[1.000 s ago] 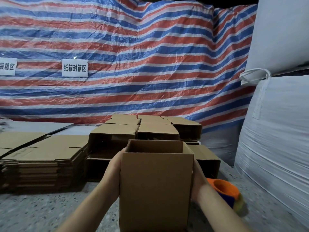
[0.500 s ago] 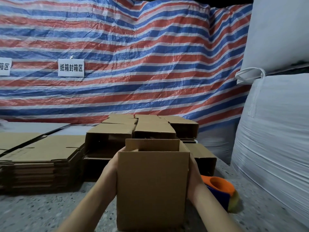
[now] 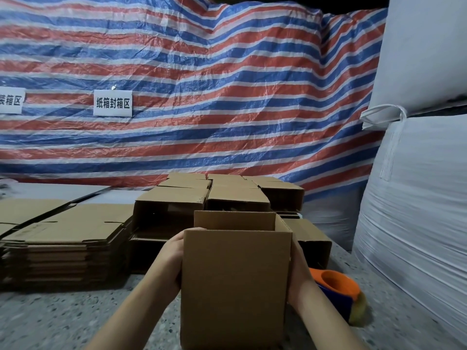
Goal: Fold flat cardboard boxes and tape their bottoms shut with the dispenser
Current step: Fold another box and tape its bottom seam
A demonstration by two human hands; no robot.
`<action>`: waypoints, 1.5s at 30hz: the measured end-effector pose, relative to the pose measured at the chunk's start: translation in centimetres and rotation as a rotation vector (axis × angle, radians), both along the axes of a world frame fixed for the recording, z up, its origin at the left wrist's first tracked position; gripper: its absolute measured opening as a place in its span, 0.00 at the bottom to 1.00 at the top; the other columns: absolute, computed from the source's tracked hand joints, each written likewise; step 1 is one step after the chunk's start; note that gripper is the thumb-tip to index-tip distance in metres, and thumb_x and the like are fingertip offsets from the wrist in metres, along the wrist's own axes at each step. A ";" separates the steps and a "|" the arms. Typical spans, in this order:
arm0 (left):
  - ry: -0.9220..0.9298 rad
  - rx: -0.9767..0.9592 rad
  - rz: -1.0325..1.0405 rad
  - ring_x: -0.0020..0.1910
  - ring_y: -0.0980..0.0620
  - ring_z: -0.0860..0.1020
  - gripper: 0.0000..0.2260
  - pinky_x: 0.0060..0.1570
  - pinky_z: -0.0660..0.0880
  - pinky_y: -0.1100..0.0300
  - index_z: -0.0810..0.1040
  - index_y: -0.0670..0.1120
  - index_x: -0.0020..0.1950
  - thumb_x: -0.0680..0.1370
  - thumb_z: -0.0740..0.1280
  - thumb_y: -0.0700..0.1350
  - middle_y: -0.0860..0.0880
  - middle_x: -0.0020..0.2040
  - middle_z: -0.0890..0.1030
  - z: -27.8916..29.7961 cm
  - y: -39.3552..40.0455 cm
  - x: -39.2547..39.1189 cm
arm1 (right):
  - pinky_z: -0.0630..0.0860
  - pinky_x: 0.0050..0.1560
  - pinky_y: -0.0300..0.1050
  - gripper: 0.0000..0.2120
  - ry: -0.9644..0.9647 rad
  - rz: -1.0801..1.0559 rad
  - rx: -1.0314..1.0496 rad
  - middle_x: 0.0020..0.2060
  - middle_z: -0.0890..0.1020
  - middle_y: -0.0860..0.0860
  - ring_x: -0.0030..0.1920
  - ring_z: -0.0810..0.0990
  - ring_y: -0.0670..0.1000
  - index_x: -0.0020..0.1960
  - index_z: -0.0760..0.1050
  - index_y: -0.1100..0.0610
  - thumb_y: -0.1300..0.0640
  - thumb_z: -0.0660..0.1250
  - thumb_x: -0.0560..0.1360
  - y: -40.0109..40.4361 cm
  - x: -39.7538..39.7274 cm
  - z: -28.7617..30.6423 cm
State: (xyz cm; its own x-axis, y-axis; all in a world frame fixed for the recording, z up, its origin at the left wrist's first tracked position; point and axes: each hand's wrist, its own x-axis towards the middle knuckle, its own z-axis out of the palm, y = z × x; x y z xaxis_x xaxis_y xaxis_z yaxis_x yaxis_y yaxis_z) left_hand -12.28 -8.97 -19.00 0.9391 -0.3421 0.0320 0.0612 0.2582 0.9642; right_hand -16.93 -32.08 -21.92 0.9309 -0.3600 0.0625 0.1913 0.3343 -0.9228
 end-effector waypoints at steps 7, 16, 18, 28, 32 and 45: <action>-0.031 -0.013 -0.045 0.29 0.49 0.81 0.09 0.25 0.75 0.60 0.85 0.45 0.42 0.79 0.68 0.45 0.42 0.36 0.83 -0.1 0.4 -0.4 | 0.80 0.30 0.43 0.25 -0.044 0.098 0.062 0.36 0.86 0.55 0.34 0.86 0.52 0.35 0.87 0.54 0.37 0.61 0.73 0.0 -1.2 0.3; -0.124 0.019 -0.044 0.29 0.49 0.81 0.08 0.25 0.75 0.60 0.84 0.43 0.43 0.79 0.67 0.39 0.42 0.35 0.82 0.1 0.4 -0.6 | 0.79 0.31 0.41 0.15 -0.031 0.204 -0.067 0.30 0.82 0.52 0.30 0.81 0.49 0.32 0.84 0.54 0.44 0.67 0.67 0.3 -2.3 1.9; -0.121 -0.001 -0.017 0.30 0.49 0.81 0.11 0.26 0.76 0.60 0.85 0.46 0.41 0.79 0.67 0.48 0.42 0.36 0.83 0.0 0.4 -0.8 | 0.77 0.30 0.40 0.14 -0.004 0.209 -0.091 0.28 0.80 0.51 0.28 0.79 0.49 0.29 0.82 0.54 0.47 0.67 0.66 0.3 -2.4 2.4; -0.349 0.130 -0.149 0.52 0.41 0.83 0.44 0.55 0.78 0.46 0.84 0.51 0.56 0.61 0.55 0.83 0.39 0.53 0.84 -0.1 2.1 -0.7 | 0.78 0.29 0.40 0.27 0.080 0.132 -0.097 0.28 0.80 0.51 0.28 0.80 0.48 0.28 0.83 0.53 0.48 0.58 0.82 0.4 -2.3 2.4; -0.443 0.209 -0.261 0.57 0.52 0.82 0.41 0.56 0.78 0.54 0.77 0.56 0.62 0.59 0.63 0.81 0.52 0.58 0.83 -0.4 3.3 -0.7 | 0.78 0.28 0.39 0.28 0.093 0.138 -0.052 0.28 0.80 0.52 0.27 0.80 0.48 0.28 0.82 0.54 0.48 0.57 0.83 0.5 -2.2 2.5; -0.265 0.076 -0.036 0.43 0.49 0.79 0.08 0.33 0.75 0.60 0.76 0.53 0.53 0.76 0.71 0.46 0.48 0.51 0.80 -0.4 1.3 -0.7 | 0.82 0.42 0.50 0.30 0.043 0.144 -0.012 0.51 0.86 0.60 0.50 0.87 0.60 0.58 0.82 0.54 0.31 0.59 0.76 0.7 -2.9 2.0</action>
